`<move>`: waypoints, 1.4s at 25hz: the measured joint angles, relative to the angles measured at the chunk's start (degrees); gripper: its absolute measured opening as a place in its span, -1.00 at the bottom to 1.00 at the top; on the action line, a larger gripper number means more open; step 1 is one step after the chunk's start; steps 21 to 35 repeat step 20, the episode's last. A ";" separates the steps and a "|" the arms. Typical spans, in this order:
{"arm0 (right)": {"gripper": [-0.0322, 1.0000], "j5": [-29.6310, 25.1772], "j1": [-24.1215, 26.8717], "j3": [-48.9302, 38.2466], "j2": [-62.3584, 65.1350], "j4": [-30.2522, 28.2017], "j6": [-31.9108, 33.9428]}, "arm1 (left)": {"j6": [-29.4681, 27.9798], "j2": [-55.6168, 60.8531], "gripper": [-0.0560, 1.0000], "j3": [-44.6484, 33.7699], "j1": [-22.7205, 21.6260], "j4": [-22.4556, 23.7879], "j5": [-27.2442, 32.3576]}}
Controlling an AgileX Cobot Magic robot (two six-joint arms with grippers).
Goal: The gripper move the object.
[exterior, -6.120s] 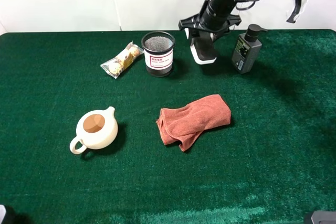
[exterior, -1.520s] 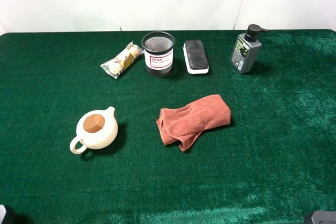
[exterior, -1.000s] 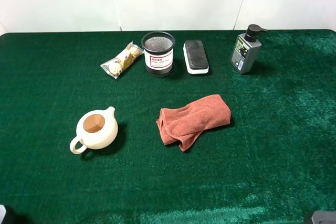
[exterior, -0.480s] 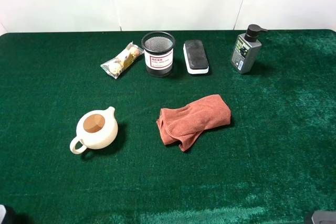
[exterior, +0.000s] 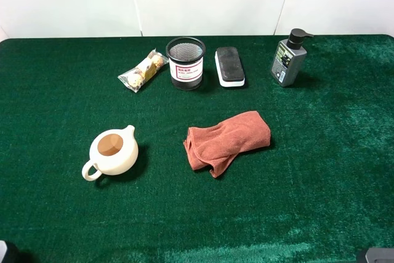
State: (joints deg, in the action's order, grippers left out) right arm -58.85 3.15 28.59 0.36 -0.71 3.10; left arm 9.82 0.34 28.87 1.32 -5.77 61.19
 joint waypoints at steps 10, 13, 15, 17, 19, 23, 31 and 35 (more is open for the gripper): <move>0.41 0.00 0.00 0.00 0.00 0.00 0.00 | 0.00 0.00 0.98 0.00 0.00 0.00 0.00; 0.41 0.00 0.00 0.00 0.00 0.00 0.00 | 0.00 0.00 0.98 0.00 0.00 0.00 0.00; 0.41 0.00 0.00 0.00 0.00 0.00 0.00 | 0.00 0.00 0.98 0.00 0.00 0.00 0.00; 0.41 0.00 0.00 0.00 0.00 0.00 0.00 | 0.00 0.00 0.98 0.00 0.00 0.00 0.00; 0.41 0.00 0.00 0.00 0.00 0.00 0.00 | 0.00 0.00 0.98 0.00 0.00 0.00 0.00; 0.41 0.00 0.00 0.00 0.00 0.00 0.00 | 0.00 0.00 0.98 0.00 0.00 0.00 0.00; 0.41 0.00 0.00 0.00 0.00 0.00 0.00 | 0.00 0.00 0.98 0.00 0.00 0.00 0.00; 0.41 0.00 0.00 0.00 0.00 0.00 0.00 | 0.00 0.00 0.98 0.00 0.00 0.00 0.00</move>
